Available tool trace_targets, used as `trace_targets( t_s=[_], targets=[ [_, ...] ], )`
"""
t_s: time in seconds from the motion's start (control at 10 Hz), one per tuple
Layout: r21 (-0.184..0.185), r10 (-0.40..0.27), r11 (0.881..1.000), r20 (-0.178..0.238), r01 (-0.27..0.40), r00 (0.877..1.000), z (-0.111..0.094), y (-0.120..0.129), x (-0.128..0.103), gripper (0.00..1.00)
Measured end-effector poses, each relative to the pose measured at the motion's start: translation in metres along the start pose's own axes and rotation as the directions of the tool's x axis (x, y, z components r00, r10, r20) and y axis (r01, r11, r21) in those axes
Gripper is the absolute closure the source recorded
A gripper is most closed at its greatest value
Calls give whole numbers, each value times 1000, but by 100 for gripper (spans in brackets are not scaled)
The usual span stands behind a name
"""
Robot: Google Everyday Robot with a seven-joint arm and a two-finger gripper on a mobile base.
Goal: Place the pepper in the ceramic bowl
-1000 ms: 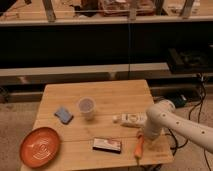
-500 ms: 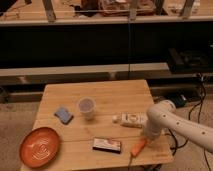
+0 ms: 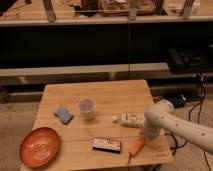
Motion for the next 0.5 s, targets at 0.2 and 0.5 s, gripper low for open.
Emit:
trace_targets(
  t_s=[0.2,0.5],
  targets=[
    [9,-13,1000,-14,13,1000,-4,-4,-4,85],
    [29,-33,999,-41,34,999,-14,-10,-10,85]
  ],
)
